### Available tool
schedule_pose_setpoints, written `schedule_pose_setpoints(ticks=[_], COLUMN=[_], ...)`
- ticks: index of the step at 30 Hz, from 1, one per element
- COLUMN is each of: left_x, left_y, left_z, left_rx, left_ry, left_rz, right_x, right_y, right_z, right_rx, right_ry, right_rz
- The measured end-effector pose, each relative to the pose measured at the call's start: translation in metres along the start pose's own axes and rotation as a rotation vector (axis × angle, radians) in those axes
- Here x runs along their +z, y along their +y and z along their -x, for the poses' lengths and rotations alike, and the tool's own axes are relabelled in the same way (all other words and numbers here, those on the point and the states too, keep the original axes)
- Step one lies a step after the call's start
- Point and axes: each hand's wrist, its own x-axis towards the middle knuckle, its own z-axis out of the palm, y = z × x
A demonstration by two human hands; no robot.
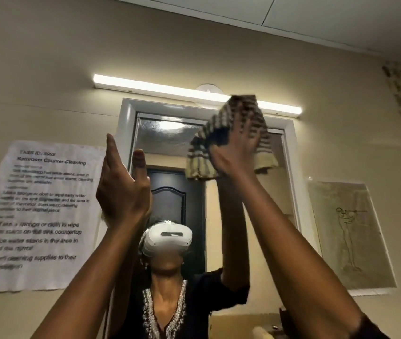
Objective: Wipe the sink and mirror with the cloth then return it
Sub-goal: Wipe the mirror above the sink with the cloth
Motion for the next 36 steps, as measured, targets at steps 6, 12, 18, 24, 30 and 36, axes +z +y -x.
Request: schedule_pose_setpoints(ticks=[6, 12, 18, 24, 30, 36], left_x=[-0.007, -0.011, -0.034, -0.076, -0.073, -0.054], left_y=[-0.004, -0.008, 0.004, -0.002, 0.009, -0.006], left_z=[0.001, -0.002, -0.003, -0.010, -0.002, 0.004], left_rx=[0.062, 0.116, -0.053, -0.047, 0.082, 0.133], left_ry=[-0.030, -0.028, -0.070, -0.163, -0.338, -0.430], left_rz=[0.214, 0.311, 0.532, 0.438, 0.268, 0.183], right_x=[0.047, 0.046, 0.057, 0.046, 0.029, 0.023], right_y=[-0.097, -0.111, -0.113, -0.075, -0.059, -0.044], right_z=[0.002, -0.044, 0.024, 0.184, 0.063, 0.007], right_rx=[-0.688, -0.777, -0.848, -1.136, -0.811, -0.507], right_ry=[-0.122, -0.160, -0.194, -0.390, -0.335, -0.079], right_rz=[0.156, 0.012, 0.123, 0.045, -0.070, 0.156])
